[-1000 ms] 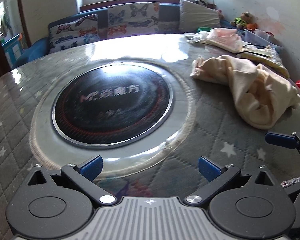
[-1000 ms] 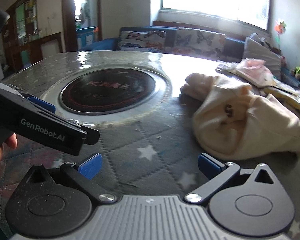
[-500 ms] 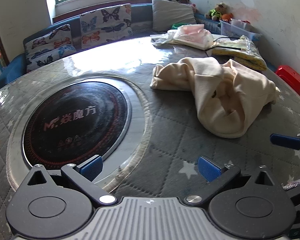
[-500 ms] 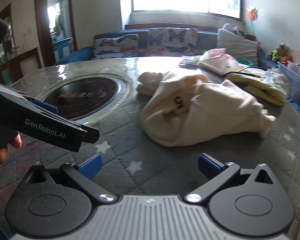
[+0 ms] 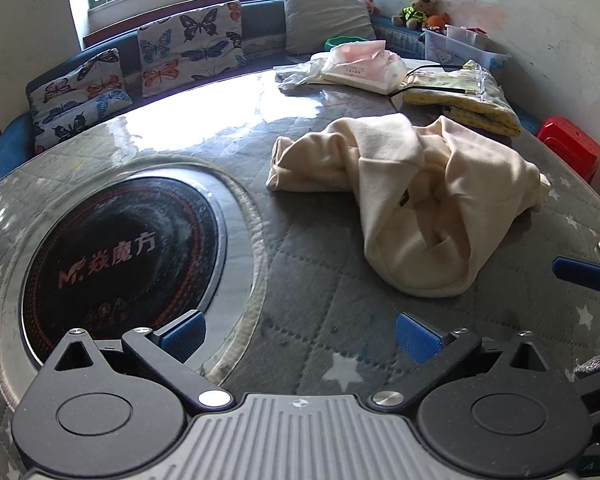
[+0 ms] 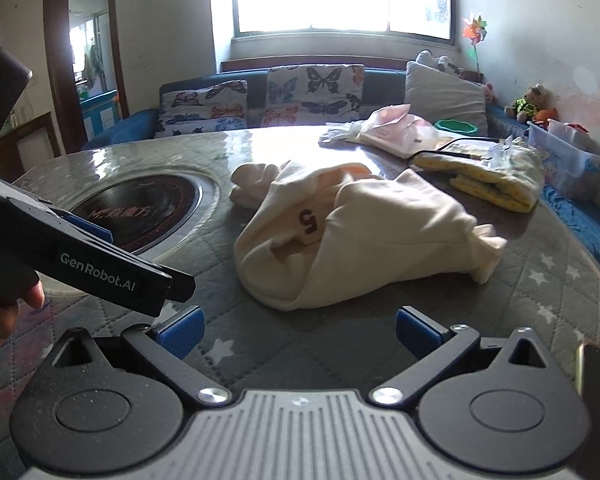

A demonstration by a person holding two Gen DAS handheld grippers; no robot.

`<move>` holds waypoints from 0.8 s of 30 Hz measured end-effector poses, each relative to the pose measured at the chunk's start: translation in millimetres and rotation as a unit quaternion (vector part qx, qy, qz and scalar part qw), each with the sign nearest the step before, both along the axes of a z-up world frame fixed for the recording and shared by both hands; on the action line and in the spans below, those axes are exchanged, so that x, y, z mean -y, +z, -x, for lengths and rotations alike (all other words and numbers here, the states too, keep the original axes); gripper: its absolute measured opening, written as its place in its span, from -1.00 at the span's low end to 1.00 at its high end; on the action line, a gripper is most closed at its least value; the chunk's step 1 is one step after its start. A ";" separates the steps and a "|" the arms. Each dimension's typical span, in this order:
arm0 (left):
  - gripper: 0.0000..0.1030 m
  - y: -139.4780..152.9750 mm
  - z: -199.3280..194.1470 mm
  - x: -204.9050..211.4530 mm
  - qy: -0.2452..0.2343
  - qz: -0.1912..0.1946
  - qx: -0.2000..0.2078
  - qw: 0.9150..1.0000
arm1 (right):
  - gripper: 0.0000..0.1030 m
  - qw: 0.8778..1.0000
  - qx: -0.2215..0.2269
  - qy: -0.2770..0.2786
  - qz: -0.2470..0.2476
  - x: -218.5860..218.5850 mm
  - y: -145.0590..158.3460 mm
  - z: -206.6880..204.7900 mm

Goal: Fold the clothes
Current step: 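Close the left and right grippers on the cream sweatshirt's edges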

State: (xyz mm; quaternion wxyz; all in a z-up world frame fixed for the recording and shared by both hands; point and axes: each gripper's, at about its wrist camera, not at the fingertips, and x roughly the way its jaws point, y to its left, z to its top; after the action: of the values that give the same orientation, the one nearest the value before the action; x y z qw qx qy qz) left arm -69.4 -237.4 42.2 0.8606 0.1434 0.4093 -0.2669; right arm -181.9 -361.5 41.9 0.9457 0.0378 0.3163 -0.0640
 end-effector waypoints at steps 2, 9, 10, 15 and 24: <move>1.00 2.6 -2.3 3.8 -0.003 0.000 0.002 1.000 | 0.99 1.000 0.001 -0.005 0.002 3.5 2.2 -1.0; 1.00 11.3 -9.8 17.2 -0.011 0.002 0.008 1.000 | 0.94 0.999 0.008 -0.031 -0.001 17.9 9.9 -4.8; 1.00 12.1 -10.4 18.4 -0.012 0.002 0.009 1.000 | 0.87 0.999 0.009 -0.034 -0.002 19.3 10.4 -5.4; 1.00 17.3 -11.9 25.8 -0.020 0.007 0.012 1.000 | 0.80 0.999 0.008 -0.042 -0.006 23.5 11.0 -7.1; 0.85 30.5 -21.4 44.3 -0.048 0.027 0.022 0.998 | 0.70 0.999 0.017 -0.044 0.000 29.4 17.2 -16.3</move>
State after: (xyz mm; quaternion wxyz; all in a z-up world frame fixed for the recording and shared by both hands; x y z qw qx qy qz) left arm -47.9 -281.7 72.8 0.8593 0.1450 0.3755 -0.3154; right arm -165.5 -390.9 59.1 0.9472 0.0523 0.2982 -0.1051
